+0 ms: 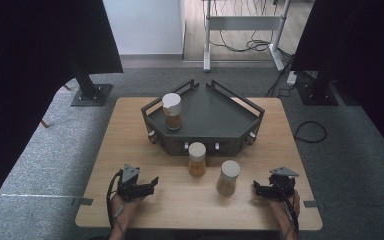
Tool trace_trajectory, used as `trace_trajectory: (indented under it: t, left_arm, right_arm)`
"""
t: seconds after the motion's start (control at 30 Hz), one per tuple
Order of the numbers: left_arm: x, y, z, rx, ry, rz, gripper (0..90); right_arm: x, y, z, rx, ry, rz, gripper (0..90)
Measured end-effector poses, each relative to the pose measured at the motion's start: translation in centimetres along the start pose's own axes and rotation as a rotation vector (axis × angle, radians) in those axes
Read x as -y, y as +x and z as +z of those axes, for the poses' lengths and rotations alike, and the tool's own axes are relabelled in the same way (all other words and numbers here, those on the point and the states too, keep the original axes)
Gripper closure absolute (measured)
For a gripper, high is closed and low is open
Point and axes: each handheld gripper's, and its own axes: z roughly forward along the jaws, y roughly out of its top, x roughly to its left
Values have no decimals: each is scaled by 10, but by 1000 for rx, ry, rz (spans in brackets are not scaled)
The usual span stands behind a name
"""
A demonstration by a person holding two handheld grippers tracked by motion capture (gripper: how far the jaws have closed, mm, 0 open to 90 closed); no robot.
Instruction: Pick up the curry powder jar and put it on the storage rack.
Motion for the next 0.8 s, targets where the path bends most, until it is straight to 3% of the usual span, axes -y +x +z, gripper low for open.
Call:
trace_trajectory:
  t: [0.43,0.8]
  left_arm:
    - [-5,-3,12,-22,70,19,134]
    - [-9,-5,19,-33,126,26,134]
  right_arm:
    - [1,2,-1,5,-6,-14,32]
    - [8,1,-7,8,-57,3,28]
